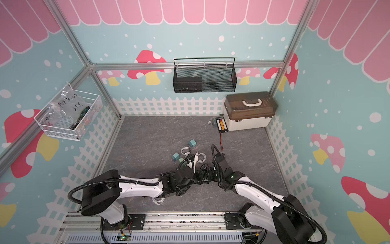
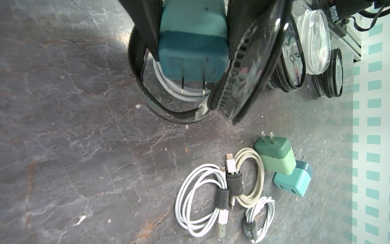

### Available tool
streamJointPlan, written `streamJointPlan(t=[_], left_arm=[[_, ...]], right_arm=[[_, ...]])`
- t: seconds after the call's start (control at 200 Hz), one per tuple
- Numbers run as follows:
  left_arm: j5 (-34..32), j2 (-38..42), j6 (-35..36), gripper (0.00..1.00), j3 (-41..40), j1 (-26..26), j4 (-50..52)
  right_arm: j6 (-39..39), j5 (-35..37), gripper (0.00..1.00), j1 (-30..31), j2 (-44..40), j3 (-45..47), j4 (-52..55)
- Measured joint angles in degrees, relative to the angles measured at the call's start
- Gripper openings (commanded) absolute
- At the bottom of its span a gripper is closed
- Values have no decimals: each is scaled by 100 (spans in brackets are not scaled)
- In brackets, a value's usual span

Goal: Pack away charging kits
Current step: Place the storage bag at the center of the board.

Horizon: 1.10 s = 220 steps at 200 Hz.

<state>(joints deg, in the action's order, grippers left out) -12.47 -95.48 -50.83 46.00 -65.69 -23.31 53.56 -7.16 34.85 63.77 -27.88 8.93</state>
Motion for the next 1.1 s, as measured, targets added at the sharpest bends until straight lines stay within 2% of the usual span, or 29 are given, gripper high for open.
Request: streamJointPlan(t=[0.325,0.425,0.69,0.956,1.006,1.051,1.101], left_arm=[[35,-9,-39,0,-46,46,-125],[61,-31,-66,0,-55,68,-162],[76,-199,-127,0,-55,70,-271],[96,-396,-127,0,-28,66,-308],[122,-396,-125,11,-13,66,-310],[166,-396,-111,31,2,66,-302],[216,-396,-92,48,24,66,-297]], right_arm=[[-20,22,59,-74,0,17,20],[-26,76,59,-101,-33,22,83],[-201,-70,50,-236,-151,20,225],[-407,-144,48,-811,-507,4,660],[-444,-136,50,-929,-621,4,754],[-472,-131,51,-994,-719,4,835],[-514,-125,53,-1034,-822,2,911]])
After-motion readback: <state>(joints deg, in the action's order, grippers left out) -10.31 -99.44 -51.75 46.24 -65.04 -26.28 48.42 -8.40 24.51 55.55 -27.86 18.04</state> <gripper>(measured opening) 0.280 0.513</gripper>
